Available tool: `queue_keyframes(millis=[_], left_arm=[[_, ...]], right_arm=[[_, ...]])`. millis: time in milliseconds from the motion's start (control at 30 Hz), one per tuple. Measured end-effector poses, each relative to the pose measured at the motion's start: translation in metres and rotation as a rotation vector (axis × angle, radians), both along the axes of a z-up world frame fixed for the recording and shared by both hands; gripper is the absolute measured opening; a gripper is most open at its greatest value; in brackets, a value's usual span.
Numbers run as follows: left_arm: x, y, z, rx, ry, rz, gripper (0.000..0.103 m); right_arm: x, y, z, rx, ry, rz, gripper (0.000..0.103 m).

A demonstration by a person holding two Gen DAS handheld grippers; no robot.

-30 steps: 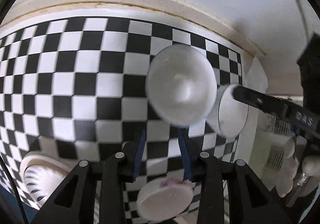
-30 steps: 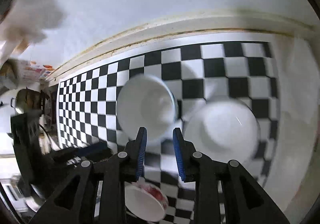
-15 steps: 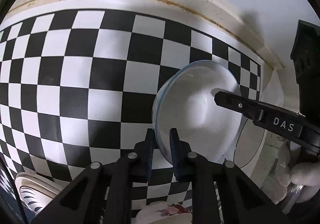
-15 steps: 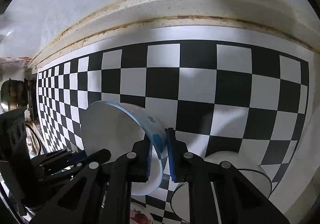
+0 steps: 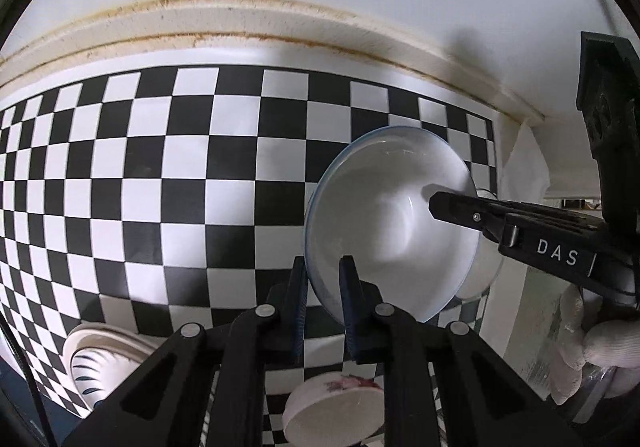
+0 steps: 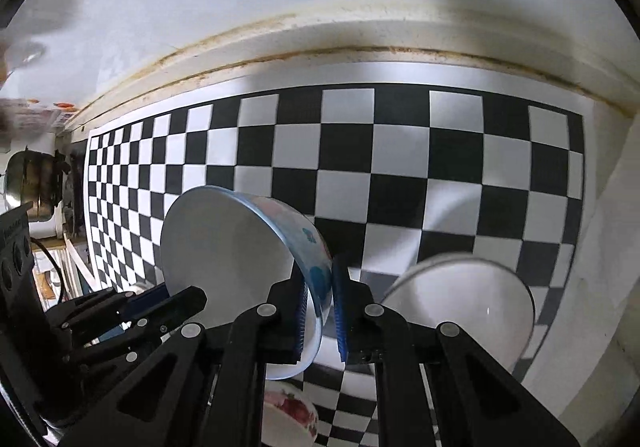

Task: Organize plates and bowls
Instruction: 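Carry the floral-print bowl with both grippers to the blue-rimmed bowl, then nest the floral bowl into the blue-rimmed bowl and grip both rims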

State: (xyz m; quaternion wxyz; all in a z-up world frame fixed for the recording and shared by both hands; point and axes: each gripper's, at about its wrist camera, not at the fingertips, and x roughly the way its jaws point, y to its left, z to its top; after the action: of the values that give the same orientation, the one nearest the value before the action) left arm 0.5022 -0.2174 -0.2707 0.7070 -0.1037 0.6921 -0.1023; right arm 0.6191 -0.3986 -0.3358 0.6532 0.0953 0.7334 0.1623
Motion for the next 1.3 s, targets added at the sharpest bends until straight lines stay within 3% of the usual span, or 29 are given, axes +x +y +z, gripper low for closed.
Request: queue_keyframes(millis=[333,533,967,1300], left_arm=[[-0.045,0.009,0.037,-0.004,-0.054,-0.041,0.014],[-0.081,0.008,0.048,-0.007,-0.068,-0.068,0.014],[-0.145,-0.002,0.023,0.001,-0.001,-0.149,0.014],[-0.160,-0.009,0.007,0.040,0.024,-0.186,0.014]], right_arm=[[-0.060,0.003,0.054,0.011,-0.060,-0.016,0.012],[-0.107,0.010,0.064,0.026,-0.061,-0.034,0.012],[-0.194,-0.003,0.045,0.033,-0.018,-0.089,0.012],[-0.229,-0.008,0.024,0.037,0.016,-0.110,0.012]])
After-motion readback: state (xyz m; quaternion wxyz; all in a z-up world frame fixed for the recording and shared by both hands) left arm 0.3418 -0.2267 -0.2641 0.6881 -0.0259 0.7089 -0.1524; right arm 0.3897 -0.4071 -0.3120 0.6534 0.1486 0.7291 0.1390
